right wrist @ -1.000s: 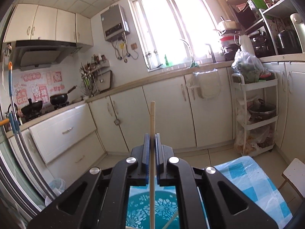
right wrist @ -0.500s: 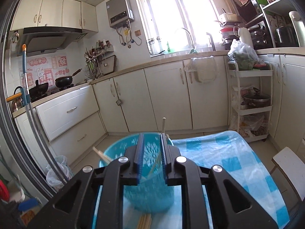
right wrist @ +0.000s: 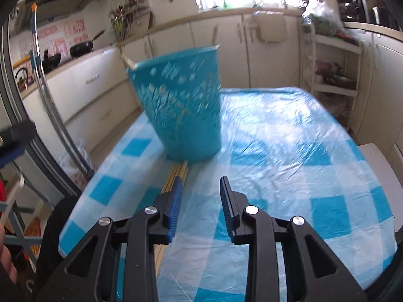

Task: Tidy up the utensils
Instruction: 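Withdraw the right tool from the basket toward the bundle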

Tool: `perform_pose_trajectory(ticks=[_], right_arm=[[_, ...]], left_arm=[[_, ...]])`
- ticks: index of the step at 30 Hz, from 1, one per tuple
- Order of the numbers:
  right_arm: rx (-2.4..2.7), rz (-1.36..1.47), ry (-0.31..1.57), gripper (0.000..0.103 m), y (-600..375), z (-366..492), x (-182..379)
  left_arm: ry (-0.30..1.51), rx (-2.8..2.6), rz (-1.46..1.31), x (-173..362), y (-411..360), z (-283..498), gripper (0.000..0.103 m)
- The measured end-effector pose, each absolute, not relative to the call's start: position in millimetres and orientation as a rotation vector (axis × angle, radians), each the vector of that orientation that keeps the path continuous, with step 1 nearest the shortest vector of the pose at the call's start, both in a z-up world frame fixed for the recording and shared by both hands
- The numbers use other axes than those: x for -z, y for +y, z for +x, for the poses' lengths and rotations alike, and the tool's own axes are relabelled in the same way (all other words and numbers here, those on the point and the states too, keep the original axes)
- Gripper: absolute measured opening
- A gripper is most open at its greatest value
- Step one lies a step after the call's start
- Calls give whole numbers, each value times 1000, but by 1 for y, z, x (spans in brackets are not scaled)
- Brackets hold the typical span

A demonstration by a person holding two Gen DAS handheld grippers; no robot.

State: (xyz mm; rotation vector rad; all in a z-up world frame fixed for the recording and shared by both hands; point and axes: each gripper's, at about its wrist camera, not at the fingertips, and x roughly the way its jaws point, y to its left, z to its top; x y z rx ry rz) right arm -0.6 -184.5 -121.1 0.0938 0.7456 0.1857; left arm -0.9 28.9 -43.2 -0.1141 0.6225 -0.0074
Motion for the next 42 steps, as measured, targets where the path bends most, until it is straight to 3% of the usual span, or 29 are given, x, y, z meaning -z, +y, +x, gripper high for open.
perform_pose_trajectory(ticks=[10, 38, 42], right_arm=[[-193, 58, 869, 14, -167, 25, 152], [-260, 42, 922, 14, -155, 39, 161], [-245, 11, 927, 8, -153, 39, 160]], left_arm=[[695, -54, -155, 64, 50, 10, 92], [752, -53, -131, 79, 39, 18, 92], [760, -53, -131, 81, 39, 20, 92]])
